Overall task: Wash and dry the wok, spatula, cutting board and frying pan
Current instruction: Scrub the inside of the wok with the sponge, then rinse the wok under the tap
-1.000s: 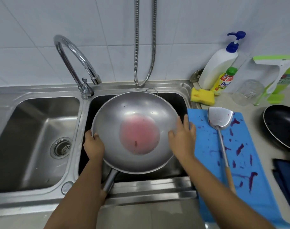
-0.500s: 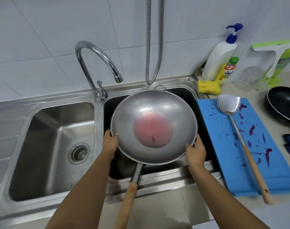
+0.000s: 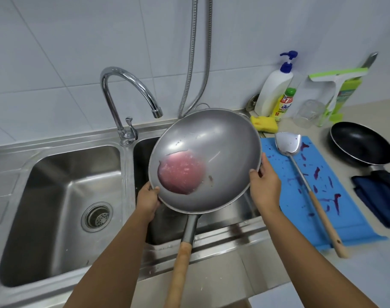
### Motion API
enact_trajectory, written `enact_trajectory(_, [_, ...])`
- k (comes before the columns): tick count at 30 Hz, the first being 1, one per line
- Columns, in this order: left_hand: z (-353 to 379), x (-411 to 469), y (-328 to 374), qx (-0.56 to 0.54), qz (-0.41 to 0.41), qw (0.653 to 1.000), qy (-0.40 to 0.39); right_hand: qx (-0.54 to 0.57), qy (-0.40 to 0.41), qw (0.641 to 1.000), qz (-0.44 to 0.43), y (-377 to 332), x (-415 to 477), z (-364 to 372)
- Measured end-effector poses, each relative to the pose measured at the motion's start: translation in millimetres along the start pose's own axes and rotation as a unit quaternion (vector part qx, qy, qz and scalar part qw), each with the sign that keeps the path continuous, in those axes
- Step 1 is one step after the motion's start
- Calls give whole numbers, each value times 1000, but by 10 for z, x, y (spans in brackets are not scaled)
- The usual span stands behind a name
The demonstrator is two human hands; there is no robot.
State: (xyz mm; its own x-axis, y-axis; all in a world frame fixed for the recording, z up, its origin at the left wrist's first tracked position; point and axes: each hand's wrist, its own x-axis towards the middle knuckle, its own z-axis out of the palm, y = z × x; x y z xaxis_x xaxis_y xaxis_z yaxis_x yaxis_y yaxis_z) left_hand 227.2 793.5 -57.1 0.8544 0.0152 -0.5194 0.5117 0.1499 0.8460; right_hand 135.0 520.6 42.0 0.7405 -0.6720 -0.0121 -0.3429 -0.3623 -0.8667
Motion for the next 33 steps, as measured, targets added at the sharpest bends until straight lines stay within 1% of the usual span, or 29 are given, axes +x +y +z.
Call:
enact_trajectory(4, [113,11,-70,-17,-35,999,7,-31,12,999,-28,-289,25,-118])
enact_trajectory(11, [398,-69,-248,-95,-79,992,5,-71,6,994,-88,-744,-12,-339])
enact_trajectory(15, [531,-95,-292,-153,-85,985,4,-88,6,988,-125,-927,-90,-411])
enact_trajectory(18, [609,-200,-257,-183,-83,980,-13,-98,1,986,-136,-1031,-152,-467])
enact_trajectory(22, [712,-268,-252,-185,-79,979,-40,-102,-5,982,-159,-1124,-204,-529])
enact_trajectory(25, [766,-299,-295,-200,-96,974,-41,-104,-8,978,-181,-1188,-234,-548])
enact_trajectory(31, [816,-376,-268,-228,-73,970,-31,-123,-19,969,-215,-1299,-244,-559])
enact_trajectory(33, [815,-346,-262,-226,-84,970,-31,-131,-23,966,-221,-1338,-260,-547])
